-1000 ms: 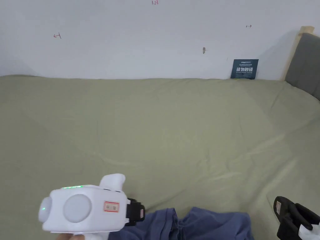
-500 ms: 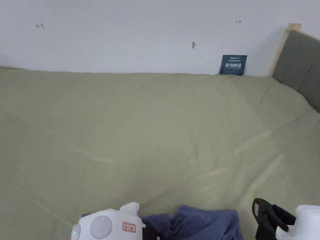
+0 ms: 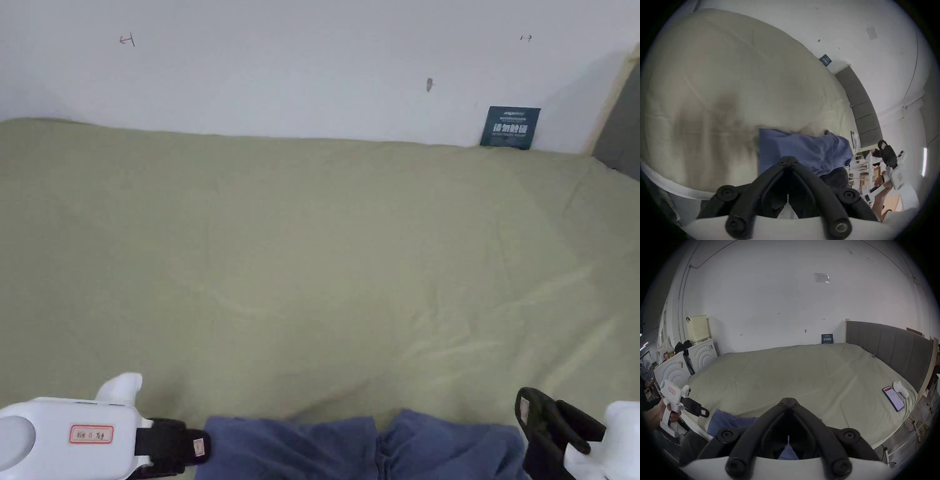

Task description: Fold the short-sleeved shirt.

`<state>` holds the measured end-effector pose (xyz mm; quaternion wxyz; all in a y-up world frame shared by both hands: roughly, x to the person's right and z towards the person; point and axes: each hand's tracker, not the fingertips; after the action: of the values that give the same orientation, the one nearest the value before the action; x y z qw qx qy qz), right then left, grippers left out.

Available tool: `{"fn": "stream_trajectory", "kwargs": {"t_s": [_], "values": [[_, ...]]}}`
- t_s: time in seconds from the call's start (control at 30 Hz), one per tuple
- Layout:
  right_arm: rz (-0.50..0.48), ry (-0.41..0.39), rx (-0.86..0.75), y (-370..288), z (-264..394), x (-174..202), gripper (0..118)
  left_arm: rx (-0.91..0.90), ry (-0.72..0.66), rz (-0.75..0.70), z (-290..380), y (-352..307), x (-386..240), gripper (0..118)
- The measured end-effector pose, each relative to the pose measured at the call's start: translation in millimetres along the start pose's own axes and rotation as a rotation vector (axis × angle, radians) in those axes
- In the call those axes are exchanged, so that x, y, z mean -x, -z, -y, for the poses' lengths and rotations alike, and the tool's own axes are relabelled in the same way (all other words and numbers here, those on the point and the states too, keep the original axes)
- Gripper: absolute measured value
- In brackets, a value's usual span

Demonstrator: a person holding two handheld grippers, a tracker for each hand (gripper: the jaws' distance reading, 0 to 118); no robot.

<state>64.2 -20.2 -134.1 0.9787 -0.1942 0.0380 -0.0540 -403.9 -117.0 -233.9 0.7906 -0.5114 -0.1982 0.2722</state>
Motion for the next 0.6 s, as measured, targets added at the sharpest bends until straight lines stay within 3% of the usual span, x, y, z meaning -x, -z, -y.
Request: {"fn": "stream_trajectory", "kwargs": {"t_s": [0.03, 0.07, 0.1, 0.13, 0.17, 0.4, 0.43, 0.47, 0.5, 0.53, 0.57, 0.6], "values": [[-0.004, -0.002, 0.007, 1, 1, 2, 1, 0.015, -0.019, 0.047, 3, 4, -1, 0], [-0.006, -0.006, 0.012, 1, 1, 3, 1, 0.032, -0.029, 0.065, 4, 8, 2, 17], [-0.007, -0.012, 0.017, 2, 3, 3, 1, 0.034, -0.042, 0.081, 5, 13, 4, 71], [-0.008, -0.019, 0.023, 3, 4, 4, 1, 0.052, -0.034, 0.103, 7, 20, 7, 108], [-0.006, -0.024, 0.025, 4, 4, 4, 1, 0.057, -0.039, 0.095, 9, 26, 4, 118], [0.014, -0.026, 0.034, 3, 0, 4, 1, 0.096, -0.121, 0.212, -7, 70, 16, 114], [0.017, -0.026, 0.033, 3, 0, 4, 1, 0.101, -0.128, 0.225, -9, 69, 17, 107], [0.022, -0.027, 0.034, 3, 0, 3, 1, 0.105, -0.130, 0.252, -9, 69, 15, 83], [0.024, -0.026, 0.036, 4, 1, 0, 1, 0.114, -0.134, 0.264, -9, 70, 14, 34], [0.025, -0.022, 0.034, 3, 2, -2, 1, 0.121, -0.139, 0.216, -6, 76, 12, 14], [0.027, -0.016, 0.032, 3, 2, -3, 1, 0.141, -0.127, 0.146, -2, 82, 12, 14], [0.027, -0.009, 0.033, 3, 2, -4, 1, 0.136, -0.126, 0.163, -1, 85, 12, 13]]}}
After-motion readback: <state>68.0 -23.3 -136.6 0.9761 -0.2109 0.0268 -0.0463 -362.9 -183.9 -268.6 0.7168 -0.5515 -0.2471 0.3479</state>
